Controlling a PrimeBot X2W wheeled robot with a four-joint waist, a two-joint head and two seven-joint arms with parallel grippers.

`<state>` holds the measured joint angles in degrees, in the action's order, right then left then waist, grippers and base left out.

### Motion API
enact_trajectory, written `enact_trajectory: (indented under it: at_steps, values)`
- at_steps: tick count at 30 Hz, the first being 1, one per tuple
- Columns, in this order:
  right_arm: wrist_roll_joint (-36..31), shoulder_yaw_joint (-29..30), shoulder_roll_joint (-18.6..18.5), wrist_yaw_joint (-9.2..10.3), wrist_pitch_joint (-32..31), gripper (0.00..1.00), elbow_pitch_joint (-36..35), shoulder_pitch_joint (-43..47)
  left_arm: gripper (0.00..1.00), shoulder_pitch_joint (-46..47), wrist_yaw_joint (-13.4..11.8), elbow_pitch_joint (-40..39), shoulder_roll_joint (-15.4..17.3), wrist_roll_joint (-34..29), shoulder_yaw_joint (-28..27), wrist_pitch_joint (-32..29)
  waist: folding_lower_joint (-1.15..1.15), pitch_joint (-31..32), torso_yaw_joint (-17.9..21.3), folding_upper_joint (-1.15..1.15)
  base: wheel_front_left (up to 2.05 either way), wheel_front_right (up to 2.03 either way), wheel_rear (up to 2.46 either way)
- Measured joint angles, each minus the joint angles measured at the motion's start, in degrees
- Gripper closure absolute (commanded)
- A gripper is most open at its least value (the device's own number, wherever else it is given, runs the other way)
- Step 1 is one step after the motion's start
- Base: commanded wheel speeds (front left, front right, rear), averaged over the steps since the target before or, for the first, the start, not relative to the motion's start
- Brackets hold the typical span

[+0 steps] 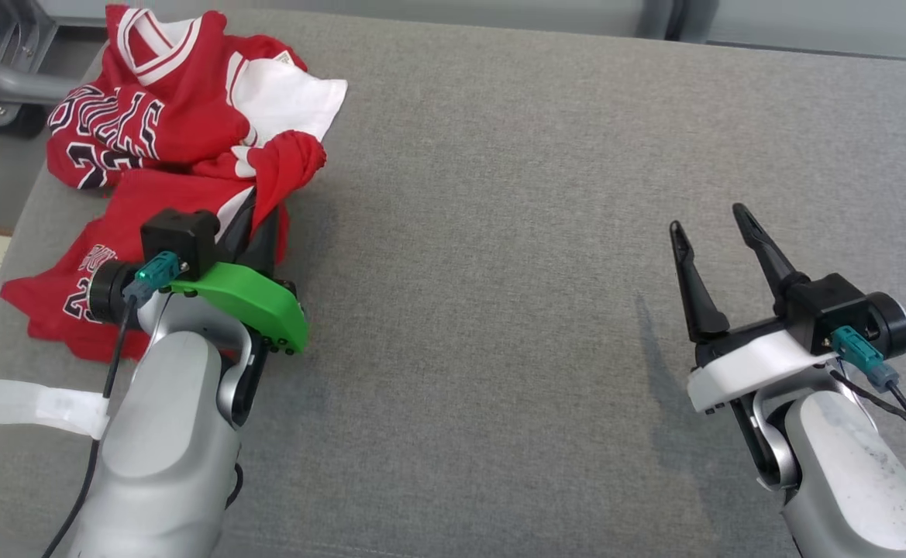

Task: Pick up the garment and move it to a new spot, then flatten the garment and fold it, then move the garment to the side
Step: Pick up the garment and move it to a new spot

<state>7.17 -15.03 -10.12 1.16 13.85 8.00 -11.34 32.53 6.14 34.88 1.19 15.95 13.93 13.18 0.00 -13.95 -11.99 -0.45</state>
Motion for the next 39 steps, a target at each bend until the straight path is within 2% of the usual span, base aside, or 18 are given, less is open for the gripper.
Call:
enact_trajectory:
  at_steps: [4, 11, 17, 22, 29, 35, 39]
  values:
    - [0.4, -0.1, 1.4, 0.03, 0.1, 0.0, 0.6, 0.6, 1.0, -0.2, 0.2, -2.0, 0.1, -0.1, 1.9, 0.0, 0.0, 1.9, 2.3, 0.0, 0.0, 0.0, 0.0]
    - [0.5, 0.6, 1.7, 1.54, 0.4, 0.0, 0.5, 2.5, 1.0, 0.2, 0.7, -4.3, 0.2, -0.5, 7.0, -1.0, 0.0, 4.6, 7.4, 0.0, 0.0, 0.0, 0.0]
    - [0.5, 1.9, 2.1, 2.57, 0.5, 0.0, -0.4, 4.3, 1.0, 1.9, 0.9, -4.4, 0.2, -0.5, 12.5, -3.7, 0.0, 6.0, 12.1, 0.0, 0.0, 0.0, 0.0]
    - [0.5, 2.7, 2.8, 3.5, 0.5, 0.0, -1.6, 6.2, 1.0, 3.3, 1.0, -5.5, 0.3, 2.4, 18.4, -6.2, 0.0, 6.4, 17.0, 0.0, 0.0, 0.0, 0.0]
    - [0.5, 3.2, 3.4, 3.56, 0.6, 0.0, -3.6, 7.3, 1.0, 3.5, 1.0, -5.1, 0.4, 4.9, 25.0, -8.5, 0.0, 5.5, 22.5, 0.0, 0.0, 0.0, 0.0]
    - [0.5, 1.6, 4.3, 3.37, 0.6, 0.0, -4.1, 7.2, 1.0, 2.2, 1.0, -3.7, 0.5, 5.1, 28.4, -9.1, 0.0, 4.0, 27.1, 0.0, 0.0, 0.0, 0.0]
    - [0.5, -0.4, 4.7, 1.89, 0.6, 0.0, -3.8, 6.6, 1.0, 1.2, 1.0, -2.5, 0.7, 5.1, 28.7, -8.8, 0.0, 3.1, 30.2, 0.0, 0.0, 0.0, 0.0]
